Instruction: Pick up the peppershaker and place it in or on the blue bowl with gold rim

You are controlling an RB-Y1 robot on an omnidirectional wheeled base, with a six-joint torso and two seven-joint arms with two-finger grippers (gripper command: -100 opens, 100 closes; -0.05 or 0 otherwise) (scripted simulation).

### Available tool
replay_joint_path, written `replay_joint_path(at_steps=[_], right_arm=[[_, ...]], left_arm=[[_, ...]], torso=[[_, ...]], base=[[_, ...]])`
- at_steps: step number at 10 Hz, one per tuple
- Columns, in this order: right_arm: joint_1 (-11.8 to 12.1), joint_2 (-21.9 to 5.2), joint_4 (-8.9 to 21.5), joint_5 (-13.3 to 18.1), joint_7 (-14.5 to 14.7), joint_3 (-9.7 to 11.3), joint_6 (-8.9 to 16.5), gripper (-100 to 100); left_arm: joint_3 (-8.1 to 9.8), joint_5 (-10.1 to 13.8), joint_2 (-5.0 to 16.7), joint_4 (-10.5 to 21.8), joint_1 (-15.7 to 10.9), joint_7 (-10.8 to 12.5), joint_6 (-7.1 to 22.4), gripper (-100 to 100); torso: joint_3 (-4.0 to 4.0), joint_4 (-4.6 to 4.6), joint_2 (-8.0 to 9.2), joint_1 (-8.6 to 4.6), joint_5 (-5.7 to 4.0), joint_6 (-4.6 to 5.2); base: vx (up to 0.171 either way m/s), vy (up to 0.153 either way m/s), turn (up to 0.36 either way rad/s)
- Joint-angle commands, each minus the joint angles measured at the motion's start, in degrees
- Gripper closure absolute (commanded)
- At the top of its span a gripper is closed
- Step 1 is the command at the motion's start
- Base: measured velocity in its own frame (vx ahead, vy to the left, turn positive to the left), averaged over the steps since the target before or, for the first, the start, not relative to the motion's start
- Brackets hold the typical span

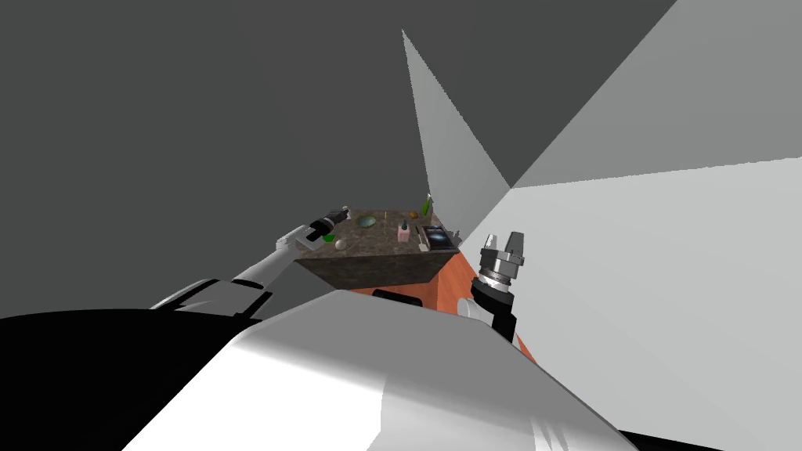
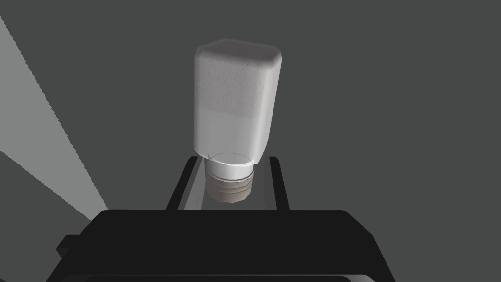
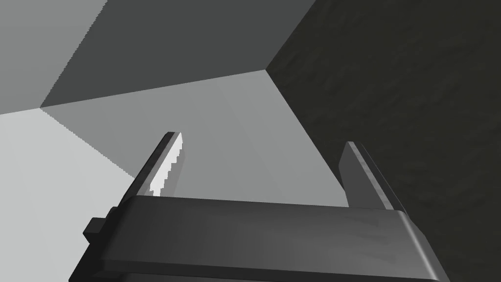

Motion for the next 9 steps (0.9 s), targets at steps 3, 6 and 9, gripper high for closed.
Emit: replay_joint_path(at_steps=[3,6,9], right_arm=[[0.0,0.0,0.0,0.0,0.0,0.0,0.0,0],[0.0,0.0,0.0,0.0,0.0,0.0,0.0,0],[0.0,0.0,0.0,0.0,0.0,0.0,0.0,0]], left_arm=[[2.83,-1.9,-4.4,0.9,1.1,-0.7,-2.1,100],[3.82,-2.8,-5.9,1.1,1.7,-1.0,-2.9,100],[3.82,-2.8,-6.0,1.0,1.7,-1.0,-3.0,-100]], torso=[[0.02,0.0,0.04,0.23,0.07,-0.09],[0.1,0.04,0.16,0.37,0.15,-0.09],[0.21,0.09,0.34,0.48,0.15,-0.23]], base=[[0.039,-0.021,-0.223],[0.017,-0.003,-0.164],[0.0,0.0,0.0]])
